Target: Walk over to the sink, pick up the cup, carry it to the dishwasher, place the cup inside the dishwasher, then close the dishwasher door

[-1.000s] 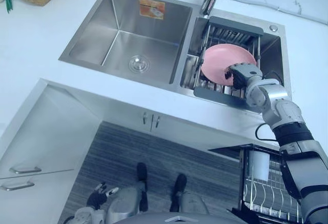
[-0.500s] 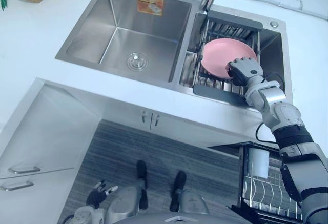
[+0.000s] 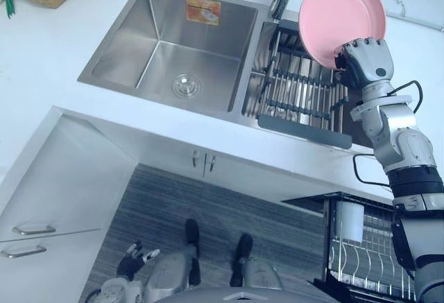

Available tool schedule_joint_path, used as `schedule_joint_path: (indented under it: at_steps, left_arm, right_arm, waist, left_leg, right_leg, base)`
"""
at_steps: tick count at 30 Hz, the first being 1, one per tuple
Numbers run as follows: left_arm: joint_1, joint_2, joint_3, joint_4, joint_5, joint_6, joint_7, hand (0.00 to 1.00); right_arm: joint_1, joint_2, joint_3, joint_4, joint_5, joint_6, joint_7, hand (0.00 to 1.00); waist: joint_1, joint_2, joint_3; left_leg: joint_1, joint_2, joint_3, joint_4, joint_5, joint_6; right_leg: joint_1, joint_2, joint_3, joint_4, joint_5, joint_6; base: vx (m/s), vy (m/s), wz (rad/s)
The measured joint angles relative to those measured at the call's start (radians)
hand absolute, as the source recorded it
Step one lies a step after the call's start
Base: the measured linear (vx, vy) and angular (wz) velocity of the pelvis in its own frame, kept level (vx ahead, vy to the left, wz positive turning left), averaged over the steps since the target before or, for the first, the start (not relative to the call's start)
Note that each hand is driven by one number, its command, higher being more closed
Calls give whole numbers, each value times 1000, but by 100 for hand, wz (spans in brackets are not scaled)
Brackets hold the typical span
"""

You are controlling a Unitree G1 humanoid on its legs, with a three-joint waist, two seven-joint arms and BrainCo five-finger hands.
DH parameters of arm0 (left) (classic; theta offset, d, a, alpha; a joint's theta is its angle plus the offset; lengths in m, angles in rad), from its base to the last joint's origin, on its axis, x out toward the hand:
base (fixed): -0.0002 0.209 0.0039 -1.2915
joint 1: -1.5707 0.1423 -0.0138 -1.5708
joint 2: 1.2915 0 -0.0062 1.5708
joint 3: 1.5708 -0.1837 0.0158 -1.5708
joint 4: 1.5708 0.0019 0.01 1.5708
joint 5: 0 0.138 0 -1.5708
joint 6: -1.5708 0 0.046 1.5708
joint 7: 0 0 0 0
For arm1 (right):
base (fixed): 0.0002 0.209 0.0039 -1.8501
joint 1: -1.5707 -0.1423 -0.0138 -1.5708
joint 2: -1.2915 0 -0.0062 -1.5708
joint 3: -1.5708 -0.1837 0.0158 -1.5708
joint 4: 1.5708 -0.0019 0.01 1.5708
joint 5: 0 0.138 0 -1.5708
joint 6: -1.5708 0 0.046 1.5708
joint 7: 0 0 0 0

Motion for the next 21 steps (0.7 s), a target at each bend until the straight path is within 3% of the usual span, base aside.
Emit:
schedule_joint_path:
  at_steps: [9,18,21]
  left_arm:
    - [5,-9,1,21,6,-9,1,0]
    - [30,-12,1,21,10,-44,-7,0]
    - [33,-12,0,21,56,-59,-19,0]
  right_arm:
    - [82,0,-32,-42,80,-12,9,100]
    - [184,2,-86,-131,190,-16,106,100]
    - [240,11,-145,-168,234,-9,126,100]
  waist:
    - [0,7,-55]
    - [-9,2,-92]
    - [-15,1,-99]
  left_leg:
    - [2,4,0,0,0,0]
    - [20,12,10,0,-7,-10]
    - [30,13,29,0,-10,-11]
  right_leg:
    - [3,3,0,-1,0,-2]
    - [18,9,8,-3,-5,-8]
    - [17,9,30,-2,-2,-7]
  base:
    - [5,-20,-1]
    - [-11,-24,-3]
    - [-6,-6,-20]
